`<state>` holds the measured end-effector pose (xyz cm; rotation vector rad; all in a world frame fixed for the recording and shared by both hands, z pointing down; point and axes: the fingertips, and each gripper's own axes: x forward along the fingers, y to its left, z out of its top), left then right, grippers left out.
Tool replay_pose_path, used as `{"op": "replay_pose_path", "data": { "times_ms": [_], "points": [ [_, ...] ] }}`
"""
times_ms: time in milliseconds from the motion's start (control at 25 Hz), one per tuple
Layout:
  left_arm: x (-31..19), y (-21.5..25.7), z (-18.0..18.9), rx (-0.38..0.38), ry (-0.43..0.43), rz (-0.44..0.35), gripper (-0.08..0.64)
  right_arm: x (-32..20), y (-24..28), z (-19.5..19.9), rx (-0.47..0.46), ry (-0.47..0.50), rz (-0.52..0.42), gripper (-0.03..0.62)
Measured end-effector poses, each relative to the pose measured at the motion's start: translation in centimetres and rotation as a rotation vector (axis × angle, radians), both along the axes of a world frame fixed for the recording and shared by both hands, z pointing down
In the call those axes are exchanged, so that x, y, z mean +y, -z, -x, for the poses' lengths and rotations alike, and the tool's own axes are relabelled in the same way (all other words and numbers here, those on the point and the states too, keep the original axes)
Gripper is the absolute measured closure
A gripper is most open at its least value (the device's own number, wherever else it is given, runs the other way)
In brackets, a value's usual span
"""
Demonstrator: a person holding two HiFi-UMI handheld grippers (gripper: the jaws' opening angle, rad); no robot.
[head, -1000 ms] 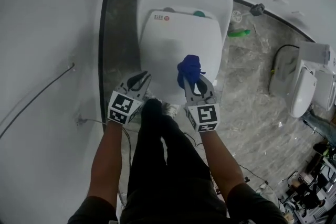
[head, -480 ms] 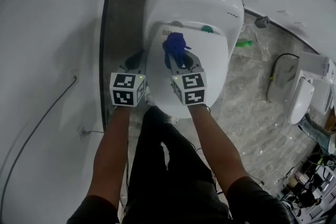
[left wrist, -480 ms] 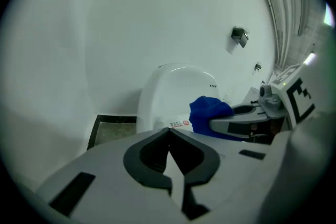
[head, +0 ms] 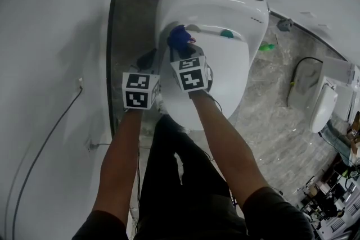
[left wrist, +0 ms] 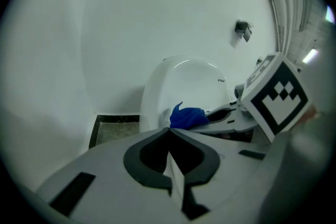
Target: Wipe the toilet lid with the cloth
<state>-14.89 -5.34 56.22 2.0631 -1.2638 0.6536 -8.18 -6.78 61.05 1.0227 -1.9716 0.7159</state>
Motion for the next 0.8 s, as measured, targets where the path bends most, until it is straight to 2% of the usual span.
{"op": "replay_pose_path", "data": {
  "times_ms": [200,400,800],
  "points": [
    [0.2,-1.0,-0.2,-0.019,-0.015,0.002,0.549,-0.3,-0.7,-0.9,0.022,-0.018,0.023,0.526],
    [0.7,-1.4,-1.5,0.014,-0.026,0.056,0.549,-0.2,-0.5,-1.9,0.013,0.000,0.016,0.526],
    [1.5,-2.1,-5.0,0.016,-0.073,0.110,0.549,-0.4,-0.2,-8.2,0.017,-0.065,0.027,0.526]
  ]
}}
